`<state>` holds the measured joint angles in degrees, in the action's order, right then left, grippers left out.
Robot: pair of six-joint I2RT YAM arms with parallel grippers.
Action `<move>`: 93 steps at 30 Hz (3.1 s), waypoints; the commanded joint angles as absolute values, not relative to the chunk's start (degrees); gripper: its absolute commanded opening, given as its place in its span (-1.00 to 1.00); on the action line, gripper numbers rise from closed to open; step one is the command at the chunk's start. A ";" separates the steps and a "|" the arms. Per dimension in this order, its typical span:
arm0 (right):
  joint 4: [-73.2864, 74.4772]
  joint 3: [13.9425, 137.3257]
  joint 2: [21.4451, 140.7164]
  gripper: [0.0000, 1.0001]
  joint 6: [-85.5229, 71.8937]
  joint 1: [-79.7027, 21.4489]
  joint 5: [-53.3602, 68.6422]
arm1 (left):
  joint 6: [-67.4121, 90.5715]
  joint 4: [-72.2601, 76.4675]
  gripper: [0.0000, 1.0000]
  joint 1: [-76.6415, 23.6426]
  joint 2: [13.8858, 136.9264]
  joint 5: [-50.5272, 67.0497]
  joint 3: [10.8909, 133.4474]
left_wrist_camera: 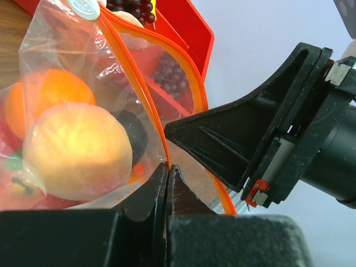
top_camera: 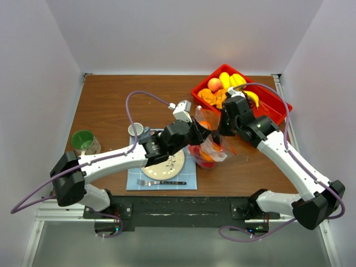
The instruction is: Place the food in the zip-top bag and seal the zipper
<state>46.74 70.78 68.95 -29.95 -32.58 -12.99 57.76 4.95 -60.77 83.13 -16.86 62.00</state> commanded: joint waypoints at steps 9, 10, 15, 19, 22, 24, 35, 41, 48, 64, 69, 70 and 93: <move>44.21 70.48 68.82 -0.83 -28.65 -32.61 -13.53 | 54.76 10.19 -0.40 -58.90 83.94 -18.46 63.63; 44.30 70.75 68.91 -0.83 -28.39 -32.61 -13.54 | 53.54 9.93 -0.35 -58.45 83.59 -18.11 63.89; 44.21 71.28 69.43 -0.82 -28.21 -32.61 -13.97 | 50.36 8.44 -0.22 -54.24 82.88 -13.19 65.65; 44.21 71.46 69.96 -0.82 -28.12 -32.61 -13.98 | 46.33 6.52 -0.14 -53.00 80.34 -13.44 66.35; 44.21 71.46 70.05 -0.82 -27.95 -32.52 -13.98 | 43.44 6.15 -0.10 -49.76 78.67 -12.23 66.45; 44.03 71.46 70.05 -0.81 -27.95 -32.61 -13.71 | 40.36 6.94 -0.08 -45.45 78.49 -6.52 66.45; 43.86 72.69 70.84 -0.80 -25.93 -32.61 -11.25 | 17.94 30.48 -0.10 -25.76 81.82 32.46 60.74; 44.47 73.39 70.31 -0.80 -25.58 -32.61 -9.84 | 14.07 35.16 -0.20 -24.79 87.18 46.31 63.27; 45.61 74.35 69.35 -0.78 -24.70 -32.61 -8.61 | 11.86 34.79 -0.19 -23.91 93.60 53.96 66.18; 45.26 75.24 70.93 -0.76 -23.56 -32.69 -7.47 | 19.42 47.46 -0.19 -23.91 101.16 61.61 65.65; 45.26 75.23 71.19 -0.76 -23.20 -32.52 -7.65 | 22.22 50.97 -0.19 -23.99 103.09 62.31 66.36; 45.26 75.23 71.19 -0.76 -23.12 -32.61 -7.65 | 22.76 51.59 -0.19 -23.99 103.36 62.66 66.53; 46.14 75.59 71.02 -0.74 -22.94 -32.61 -8.00 | 35.60 67.06 -0.19 -24.96 109.60 65.57 68.11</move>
<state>46.13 73.19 71.00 -23.94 -32.58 -7.99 34.50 62.72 -24.45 109.19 64.82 65.36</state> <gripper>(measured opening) 0.125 0.405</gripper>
